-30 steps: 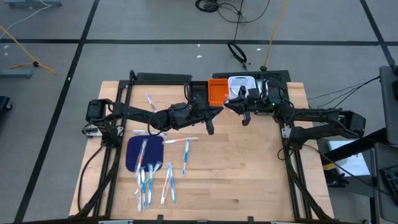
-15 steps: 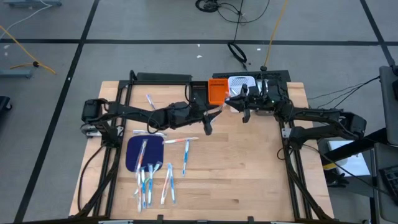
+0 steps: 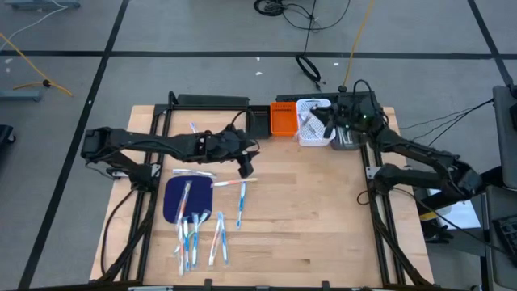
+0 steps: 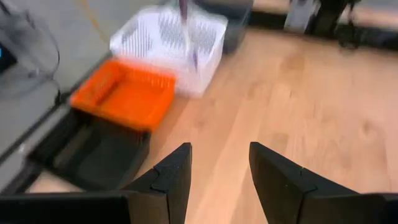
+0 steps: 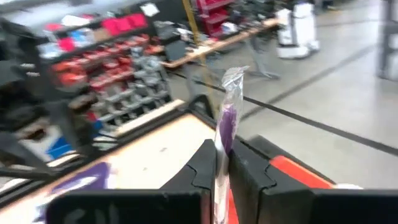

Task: Pick & Place Toothbrushes
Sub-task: Put the purple toothbrush into the white bin

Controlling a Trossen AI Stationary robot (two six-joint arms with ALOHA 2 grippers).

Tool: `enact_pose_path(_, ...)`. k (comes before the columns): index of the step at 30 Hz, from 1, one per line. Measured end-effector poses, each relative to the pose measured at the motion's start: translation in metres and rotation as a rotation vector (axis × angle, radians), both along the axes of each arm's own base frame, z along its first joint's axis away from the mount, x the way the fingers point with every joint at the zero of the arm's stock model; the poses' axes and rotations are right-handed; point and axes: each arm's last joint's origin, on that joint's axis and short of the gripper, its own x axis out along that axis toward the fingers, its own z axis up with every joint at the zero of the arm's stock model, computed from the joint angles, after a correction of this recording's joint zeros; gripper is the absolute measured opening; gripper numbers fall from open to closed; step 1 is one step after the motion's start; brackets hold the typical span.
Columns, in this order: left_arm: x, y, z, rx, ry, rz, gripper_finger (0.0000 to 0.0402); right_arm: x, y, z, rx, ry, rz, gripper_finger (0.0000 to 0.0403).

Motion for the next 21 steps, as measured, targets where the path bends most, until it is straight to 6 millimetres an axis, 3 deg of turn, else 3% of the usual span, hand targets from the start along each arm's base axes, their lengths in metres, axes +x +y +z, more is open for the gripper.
enact_pose_path(10, -0.004, 0.0, -0.004, -0.013, 0.055, 0.007, 0.0163, -0.028, -0.022, -0.013, 0.061, 0.124, -0.204, 0.0017)
enact_pose_path(21, -0.004, 0.003, -0.004, -0.011, 0.052, 0.015, 0.0163, -0.038, -0.024, -0.03, 0.11, 0.294, -0.265, 0.0017)
